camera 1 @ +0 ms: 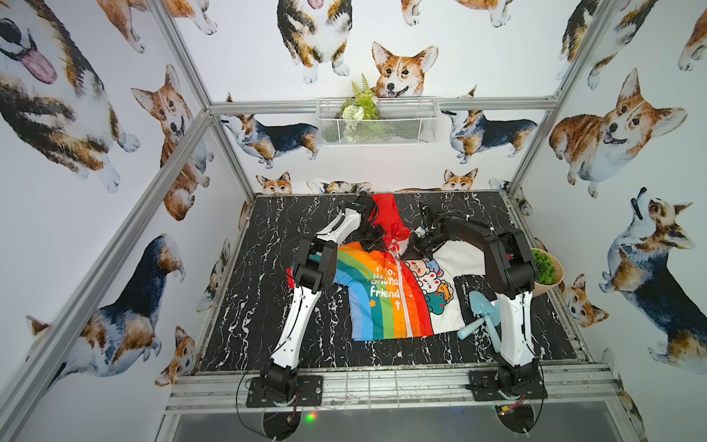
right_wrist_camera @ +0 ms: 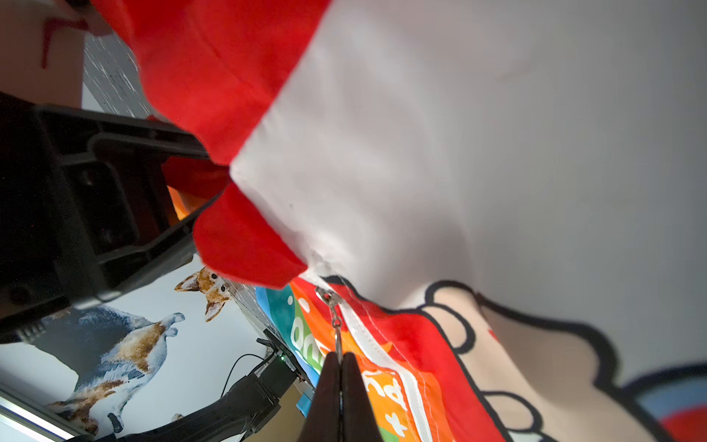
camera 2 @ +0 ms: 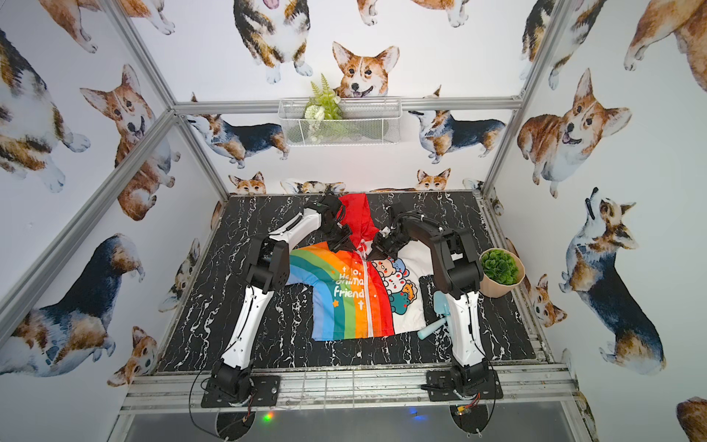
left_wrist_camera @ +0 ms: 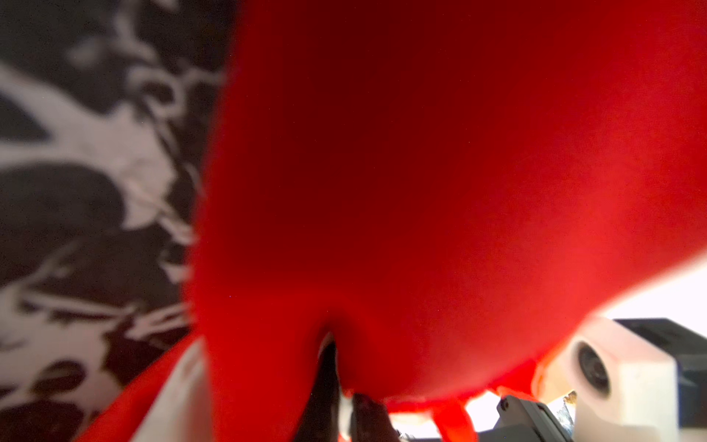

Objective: Unzip the jacket
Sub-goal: Unzip the zipper on the jacket.

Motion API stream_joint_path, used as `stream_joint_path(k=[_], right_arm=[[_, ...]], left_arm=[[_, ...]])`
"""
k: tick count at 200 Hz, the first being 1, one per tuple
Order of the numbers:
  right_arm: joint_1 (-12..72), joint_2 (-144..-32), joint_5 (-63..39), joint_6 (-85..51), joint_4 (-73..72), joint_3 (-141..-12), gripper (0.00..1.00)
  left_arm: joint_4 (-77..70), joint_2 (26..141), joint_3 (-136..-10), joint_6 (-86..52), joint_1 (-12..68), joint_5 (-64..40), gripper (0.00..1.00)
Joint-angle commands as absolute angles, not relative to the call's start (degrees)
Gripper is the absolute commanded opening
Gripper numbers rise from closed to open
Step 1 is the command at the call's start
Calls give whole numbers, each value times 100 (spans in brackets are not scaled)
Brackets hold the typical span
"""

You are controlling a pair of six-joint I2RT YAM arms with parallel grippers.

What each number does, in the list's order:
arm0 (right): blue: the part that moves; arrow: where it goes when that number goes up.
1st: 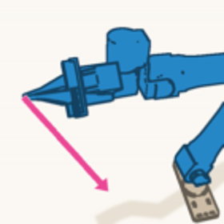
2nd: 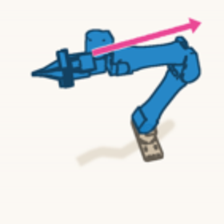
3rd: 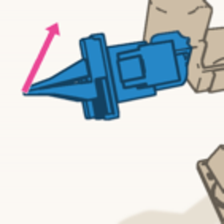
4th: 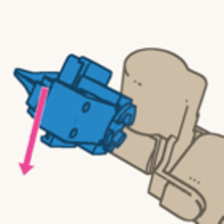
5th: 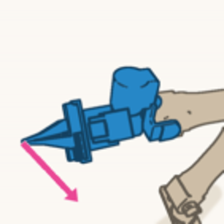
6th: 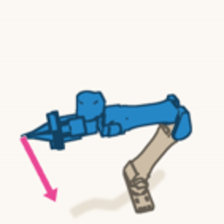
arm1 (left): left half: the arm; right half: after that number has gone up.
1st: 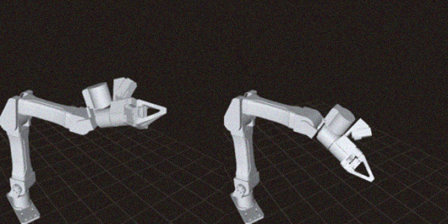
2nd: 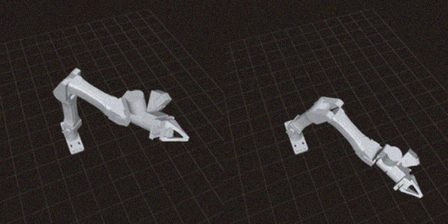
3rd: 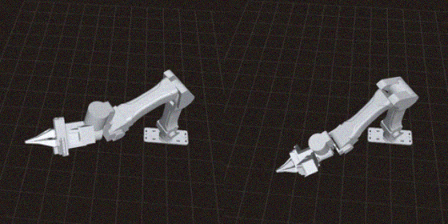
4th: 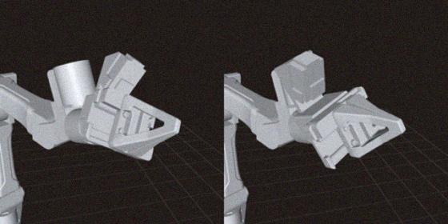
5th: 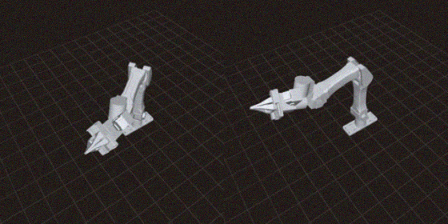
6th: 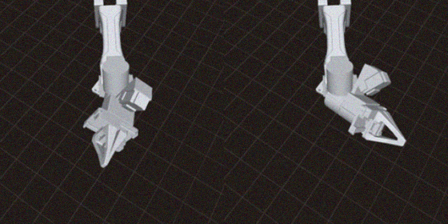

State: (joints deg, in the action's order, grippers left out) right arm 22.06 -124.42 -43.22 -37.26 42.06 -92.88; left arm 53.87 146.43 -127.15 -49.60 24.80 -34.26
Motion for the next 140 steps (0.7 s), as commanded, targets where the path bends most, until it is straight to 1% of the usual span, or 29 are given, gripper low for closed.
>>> stream_joint_path(k=[1, 140], right_arm=[[2217, -12340, -4285, -3569, 4575, -9222, 0], [2462, -12101, -4107, -3289, 4913, -9118, 0]], left_arm=[[5397, 14668, -12796, -5062, 2415, -3111, 0], [5370, 14696, -13245, -4954, 2282, -3296, 0]])
